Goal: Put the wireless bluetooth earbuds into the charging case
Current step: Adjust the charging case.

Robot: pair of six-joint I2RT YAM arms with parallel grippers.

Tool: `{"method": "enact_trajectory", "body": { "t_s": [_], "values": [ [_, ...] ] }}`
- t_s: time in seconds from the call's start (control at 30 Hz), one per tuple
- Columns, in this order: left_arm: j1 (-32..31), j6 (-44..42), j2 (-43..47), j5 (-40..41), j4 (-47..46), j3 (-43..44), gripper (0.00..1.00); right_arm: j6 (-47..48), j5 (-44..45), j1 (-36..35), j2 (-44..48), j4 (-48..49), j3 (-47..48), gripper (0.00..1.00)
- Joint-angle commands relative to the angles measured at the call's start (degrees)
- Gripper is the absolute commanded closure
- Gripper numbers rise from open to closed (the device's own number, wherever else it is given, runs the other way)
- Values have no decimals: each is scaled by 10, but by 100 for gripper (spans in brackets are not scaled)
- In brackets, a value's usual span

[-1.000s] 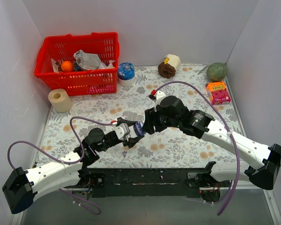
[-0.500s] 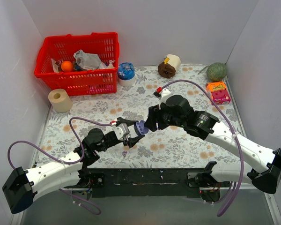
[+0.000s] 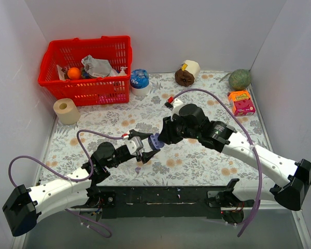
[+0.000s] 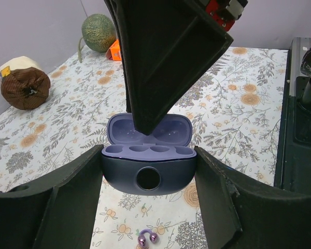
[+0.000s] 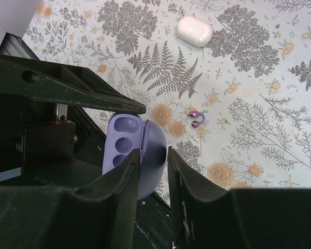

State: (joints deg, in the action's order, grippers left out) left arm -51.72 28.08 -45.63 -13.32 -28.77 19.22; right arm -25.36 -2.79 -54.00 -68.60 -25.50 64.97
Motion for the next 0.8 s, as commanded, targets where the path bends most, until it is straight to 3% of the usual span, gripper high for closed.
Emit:
{"method": "enact_trajectory", "body": {
  "t_s": [0.0, 0.2, 0.3, 0.33, 0.4, 0.57, 0.6, 0.67, 0.7, 0.77],
  "values": [
    [-2, -5, 9, 3, -21, 1, 100, 2, -20, 4, -12, 19, 11, 66],
    [-2, -2, 2, 1, -30, 0, 100, 6, -28, 3, -14, 8, 9, 71],
    [-2, -2, 0, 2, -30, 0, 100, 10, -20, 3, -7, 4, 8, 81],
    [-2, 0, -1, 3, -28, 1, 100, 11, -17, 2, -5, 4, 9, 90],
    [-2, 5, -3, 6, -23, 4, 98, 22, -13, 3, 0, -4, 13, 99],
    [-2, 45, -17, 45, 23, 25, 58, 72, 17, 3, 14, -28, 40, 99],
    [-2, 48, -23, 57, 44, 29, 40, 81, 22, 3, 18, -39, 56, 99],
    [-2, 56, -27, 72, 60, 36, 23, 123, 25, 3, 20, -53, 78, 99],
    [-2, 57, -28, 93, 70, 37, 2, 137, 25, 3, 20, -73, 89, 99],
    [-2, 63, -25, 114, 82, 41, 2, 181, 25, 3, 18, -92, 128, 99]
  ]
}}
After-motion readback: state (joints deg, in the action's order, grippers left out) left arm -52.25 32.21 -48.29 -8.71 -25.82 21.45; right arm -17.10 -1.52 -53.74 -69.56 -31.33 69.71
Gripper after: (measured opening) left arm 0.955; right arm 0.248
